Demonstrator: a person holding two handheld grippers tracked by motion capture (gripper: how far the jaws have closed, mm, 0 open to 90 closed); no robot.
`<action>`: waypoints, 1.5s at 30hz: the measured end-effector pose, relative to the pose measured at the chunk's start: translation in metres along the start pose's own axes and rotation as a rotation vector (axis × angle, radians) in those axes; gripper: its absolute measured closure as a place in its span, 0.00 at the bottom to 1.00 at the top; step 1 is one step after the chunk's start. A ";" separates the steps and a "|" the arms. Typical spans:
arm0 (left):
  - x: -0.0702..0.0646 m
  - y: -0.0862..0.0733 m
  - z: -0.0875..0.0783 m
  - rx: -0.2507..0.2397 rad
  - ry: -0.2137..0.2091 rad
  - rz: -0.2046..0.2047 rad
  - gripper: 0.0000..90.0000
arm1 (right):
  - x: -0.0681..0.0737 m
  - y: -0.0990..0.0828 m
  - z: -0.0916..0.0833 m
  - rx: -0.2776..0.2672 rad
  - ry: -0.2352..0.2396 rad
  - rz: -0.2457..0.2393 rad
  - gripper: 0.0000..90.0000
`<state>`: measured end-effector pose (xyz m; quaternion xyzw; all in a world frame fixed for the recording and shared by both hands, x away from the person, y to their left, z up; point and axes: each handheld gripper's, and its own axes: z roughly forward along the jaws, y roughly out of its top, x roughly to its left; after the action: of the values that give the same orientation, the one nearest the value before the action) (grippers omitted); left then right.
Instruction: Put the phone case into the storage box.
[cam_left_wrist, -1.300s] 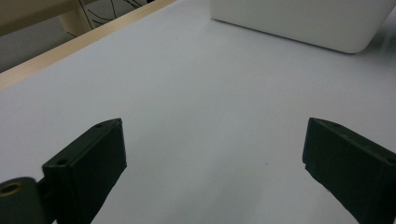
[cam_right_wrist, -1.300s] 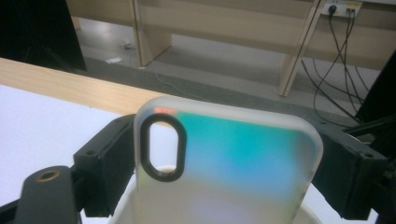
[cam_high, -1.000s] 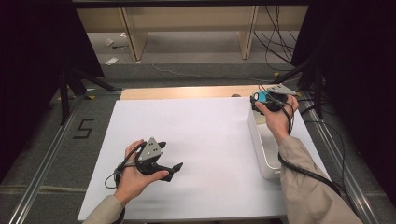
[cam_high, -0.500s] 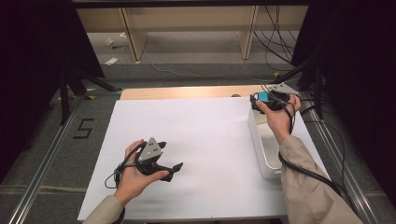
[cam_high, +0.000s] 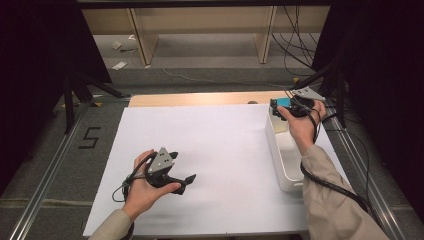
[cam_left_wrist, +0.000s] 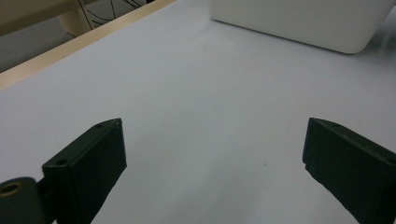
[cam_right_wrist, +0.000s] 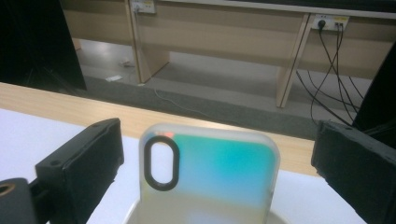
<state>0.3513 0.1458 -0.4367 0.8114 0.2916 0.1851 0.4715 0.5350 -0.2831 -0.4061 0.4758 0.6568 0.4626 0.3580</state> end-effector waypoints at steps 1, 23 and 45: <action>0.000 0.000 0.000 -0.001 0.000 -0.001 0.06 | 0.000 0.000 -0.001 0.001 0.005 0.002 0.05; 0.000 0.001 -0.001 -0.006 -0.001 0.002 0.06 | 0.011 -0.001 -0.033 0.007 0.037 -0.003 0.19; 0.000 0.002 -0.002 -0.006 0.007 0.002 0.06 | 0.040 -0.005 -0.067 0.028 0.193 -0.014 0.22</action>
<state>0.3506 0.1457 -0.4339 0.8095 0.2921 0.1893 0.4728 0.4613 -0.2635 -0.3912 0.4293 0.6980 0.4946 0.2896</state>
